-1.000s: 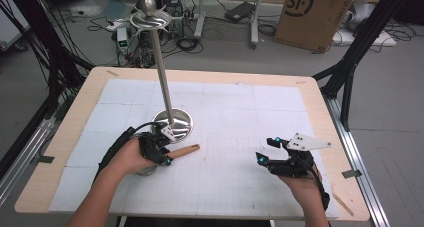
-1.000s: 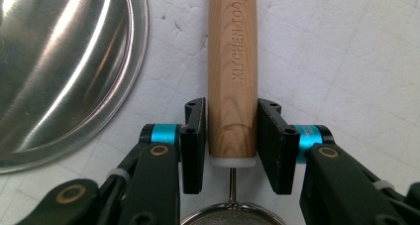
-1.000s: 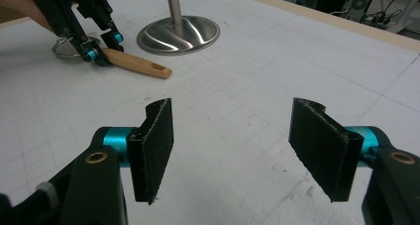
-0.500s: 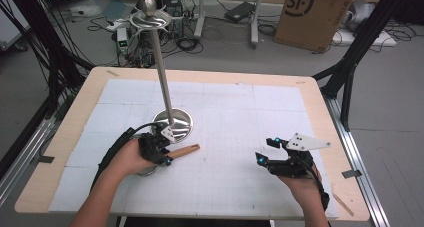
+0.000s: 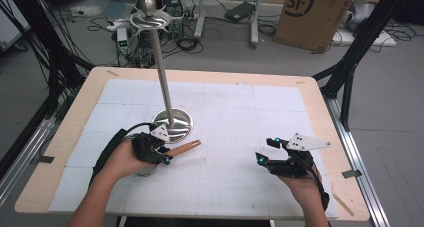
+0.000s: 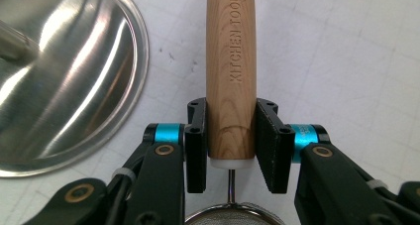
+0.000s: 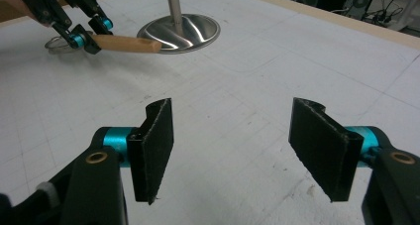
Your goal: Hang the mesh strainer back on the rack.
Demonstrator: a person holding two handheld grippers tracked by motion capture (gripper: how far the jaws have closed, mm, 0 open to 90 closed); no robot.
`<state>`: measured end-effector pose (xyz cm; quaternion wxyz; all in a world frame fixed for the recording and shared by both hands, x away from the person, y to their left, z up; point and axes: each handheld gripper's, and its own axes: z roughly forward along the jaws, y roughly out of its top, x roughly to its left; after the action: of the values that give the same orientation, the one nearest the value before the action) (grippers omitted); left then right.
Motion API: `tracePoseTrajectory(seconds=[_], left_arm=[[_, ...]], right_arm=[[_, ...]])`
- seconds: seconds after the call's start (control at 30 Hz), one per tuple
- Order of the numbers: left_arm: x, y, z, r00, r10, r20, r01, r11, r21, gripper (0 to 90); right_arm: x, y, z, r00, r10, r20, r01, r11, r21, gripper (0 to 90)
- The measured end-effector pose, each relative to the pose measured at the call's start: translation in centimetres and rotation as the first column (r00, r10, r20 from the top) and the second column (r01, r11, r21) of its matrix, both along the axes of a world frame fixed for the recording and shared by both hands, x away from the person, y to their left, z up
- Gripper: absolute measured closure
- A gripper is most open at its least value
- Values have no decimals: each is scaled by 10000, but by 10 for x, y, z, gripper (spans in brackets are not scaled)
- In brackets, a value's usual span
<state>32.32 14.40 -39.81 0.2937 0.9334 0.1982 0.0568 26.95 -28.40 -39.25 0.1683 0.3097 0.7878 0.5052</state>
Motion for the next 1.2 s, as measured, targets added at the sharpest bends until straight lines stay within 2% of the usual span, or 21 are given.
tracePoseTrajectory(seconds=[0.27, 0.4, 0.5, 0.7, 0.83, 0.97, 1.03, 1.1, 1.2], left_arm=[[-6, 9, 14, 9991, 101, 418, -59, 9950, -1001, 688], [-9, 15, 21, 9984, 194, 534, -109, 9878, -1551, 688], [-11, 20, 27, 9977, 185, 656, -44, 9780, -2085, 688], [-16, 29, 38, 9950, 239, 967, 77, 9494, -3140, 688], [-18, 36, 45, 9928, 322, 1155, 144, 9241, -3818, 688], [-20, 43, 50, 9896, 460, 1364, 180, 9007, -4341, 688], [-21, 47, 53, 9890, 460, 1406, 247, 8859, -4632, 688], [-22, 50, 56, 9868, 477, 1551, 334, 8755, -4821, 688], [-24, 54, 60, 9833, 525, 1743, 426, 8644, -5010, 688]], right_arm=[[0, 1, -1, 10000, 10, -76, -10, 10000, 16, 333], [0, 1, -1, 10000, 16, -98, -16, 10000, -3, 333], [1, 2, -1, 10000, 36, -60, -36, 10000, -15, 333], [1, 3, -2, 9999, 29, -135, -29, 10000, 1, 333], [1, 2, -2, 9999, 36, -96, -37, 10000, -22, 333], [1, 2, -2, 9999, 36, -118, -37, 10000, -19, 333], [1, 2, -3, 9999, 47, -97, -48, 10000, -42, 333], [1, 2, -3, 9999, 56, -108, -56, 10000, -36, 333], [1, 3, -2, 9999, 27, -135, -27, 10000, 2, 333]])
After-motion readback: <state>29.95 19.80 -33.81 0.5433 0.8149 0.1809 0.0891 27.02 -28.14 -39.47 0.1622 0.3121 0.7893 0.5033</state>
